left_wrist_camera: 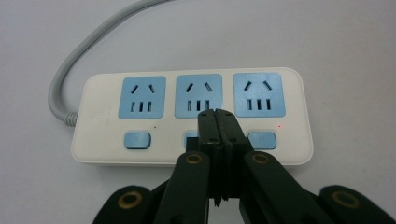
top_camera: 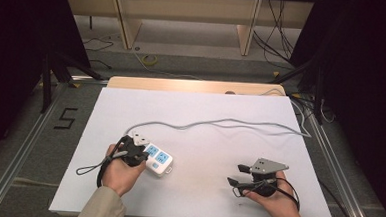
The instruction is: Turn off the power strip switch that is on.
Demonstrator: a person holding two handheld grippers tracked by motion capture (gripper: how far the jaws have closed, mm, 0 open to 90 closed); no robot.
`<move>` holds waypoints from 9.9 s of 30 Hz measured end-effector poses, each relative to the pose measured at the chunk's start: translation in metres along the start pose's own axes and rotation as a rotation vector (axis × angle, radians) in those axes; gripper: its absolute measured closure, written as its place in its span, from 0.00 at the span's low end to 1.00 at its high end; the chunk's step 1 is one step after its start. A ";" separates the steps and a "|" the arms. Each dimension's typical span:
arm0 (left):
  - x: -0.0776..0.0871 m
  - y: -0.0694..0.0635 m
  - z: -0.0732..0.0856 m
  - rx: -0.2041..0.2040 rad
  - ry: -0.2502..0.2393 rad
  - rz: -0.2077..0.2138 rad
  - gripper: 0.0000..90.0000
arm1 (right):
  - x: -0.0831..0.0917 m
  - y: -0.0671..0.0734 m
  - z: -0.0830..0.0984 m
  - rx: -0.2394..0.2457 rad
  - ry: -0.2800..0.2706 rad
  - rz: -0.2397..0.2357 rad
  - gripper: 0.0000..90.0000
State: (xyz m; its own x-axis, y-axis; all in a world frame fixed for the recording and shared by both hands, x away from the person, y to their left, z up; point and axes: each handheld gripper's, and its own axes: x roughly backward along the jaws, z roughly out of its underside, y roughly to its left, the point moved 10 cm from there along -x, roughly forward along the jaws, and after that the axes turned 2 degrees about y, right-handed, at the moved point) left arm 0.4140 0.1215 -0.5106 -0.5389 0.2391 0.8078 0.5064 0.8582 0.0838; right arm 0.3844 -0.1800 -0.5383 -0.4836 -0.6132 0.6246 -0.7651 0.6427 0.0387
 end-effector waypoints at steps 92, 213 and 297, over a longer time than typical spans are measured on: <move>-0.021 -0.030 -0.002 -0.078 0.113 0.055 1.00 | 0.001 0.000 -0.001 0.002 -0.005 0.001 0.43; -0.022 -0.031 0.000 -0.112 0.126 0.063 1.00 | 0.001 -0.001 -0.001 0.009 -0.006 0.004 0.43; 0.007 -0.007 0.001 -0.160 -0.206 0.113 0.56 | 0.006 -0.002 -0.003 0.003 -0.024 0.006 0.43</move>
State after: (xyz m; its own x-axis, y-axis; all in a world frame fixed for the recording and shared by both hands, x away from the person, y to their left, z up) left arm 0.4062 0.1180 -0.5057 -0.5906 0.4303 0.6827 0.6619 0.7422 0.1047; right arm 0.3843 -0.1839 -0.5323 -0.4986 -0.6202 0.6056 -0.7635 0.6451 0.0321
